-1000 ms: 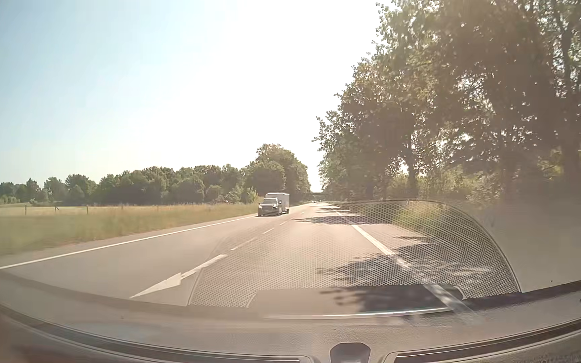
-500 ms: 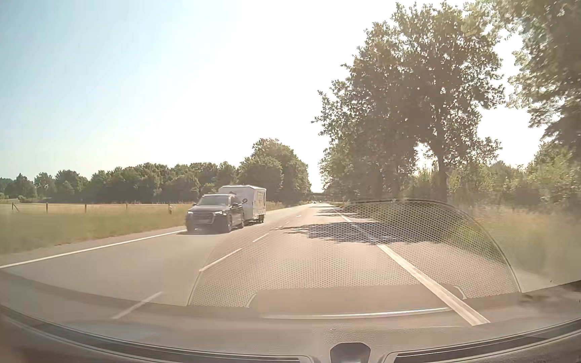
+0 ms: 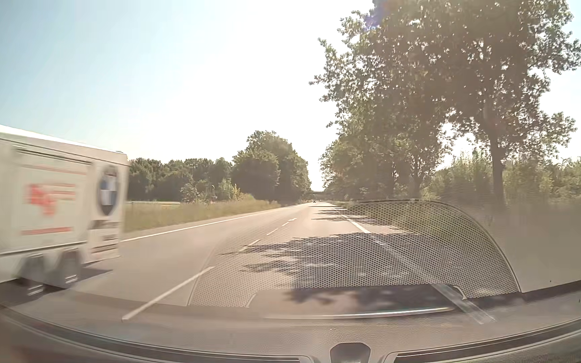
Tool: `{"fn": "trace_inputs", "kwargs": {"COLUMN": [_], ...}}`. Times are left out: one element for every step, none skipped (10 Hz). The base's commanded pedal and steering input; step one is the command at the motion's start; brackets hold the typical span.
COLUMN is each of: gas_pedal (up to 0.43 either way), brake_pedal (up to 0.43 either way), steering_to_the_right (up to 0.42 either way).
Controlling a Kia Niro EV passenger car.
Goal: Follow the waypoints while adhering to traffic rules and regulations
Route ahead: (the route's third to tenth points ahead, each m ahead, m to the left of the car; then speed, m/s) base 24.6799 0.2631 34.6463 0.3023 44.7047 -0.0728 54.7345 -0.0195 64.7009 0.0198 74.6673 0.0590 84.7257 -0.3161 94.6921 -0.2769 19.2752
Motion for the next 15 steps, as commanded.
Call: {"fn": "trace_inputs", "kwargs": {"gas_pedal": [0.24, 0.24, 0.24, 0.24, 0.24, 0.24, 0.24, 0.24, 0.24, 0.24, 0.24, 0.24, 0.24, 0.24, 0.24], "brake_pedal": [0.006, 0.006, 0.006, 0.006, 0.006, 0.006, 0.006, 0.006, 0.006, 0.006, 0.006, 0.006, 0.006, 0.006, 0.006], "steering_to_the_right": [0.004, 0.004, 0.004, 0.005, 0.006, 0.006, 0.006, 0.006, 0.006, 0.006, 0.006, 0.006, 0.006, 0.006, 0.006]}}
